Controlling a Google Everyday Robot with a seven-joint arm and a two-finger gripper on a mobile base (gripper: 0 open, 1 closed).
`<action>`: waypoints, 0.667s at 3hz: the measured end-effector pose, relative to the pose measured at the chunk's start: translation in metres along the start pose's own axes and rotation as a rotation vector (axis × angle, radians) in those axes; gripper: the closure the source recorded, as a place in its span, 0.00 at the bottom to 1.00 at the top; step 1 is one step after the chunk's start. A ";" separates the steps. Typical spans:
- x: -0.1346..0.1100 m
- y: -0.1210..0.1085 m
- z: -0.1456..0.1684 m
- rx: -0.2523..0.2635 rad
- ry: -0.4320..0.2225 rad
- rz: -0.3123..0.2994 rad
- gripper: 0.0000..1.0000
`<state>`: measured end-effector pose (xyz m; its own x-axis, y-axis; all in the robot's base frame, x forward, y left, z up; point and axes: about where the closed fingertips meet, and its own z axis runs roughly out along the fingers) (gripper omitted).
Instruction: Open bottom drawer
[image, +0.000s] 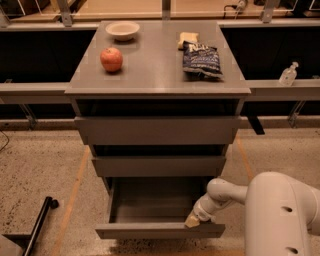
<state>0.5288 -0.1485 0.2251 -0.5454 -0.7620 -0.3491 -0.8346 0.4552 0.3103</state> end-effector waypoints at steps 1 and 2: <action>0.005 0.050 -0.012 -0.043 0.032 -0.006 0.93; -0.028 0.078 -0.028 -0.029 0.018 -0.122 0.69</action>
Offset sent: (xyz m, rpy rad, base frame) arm -0.0427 0.0837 0.1097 0.0283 -0.1450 0.2486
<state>0.4811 -0.1048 0.2842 -0.4384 -0.8192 -0.3697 -0.8918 0.3456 0.2920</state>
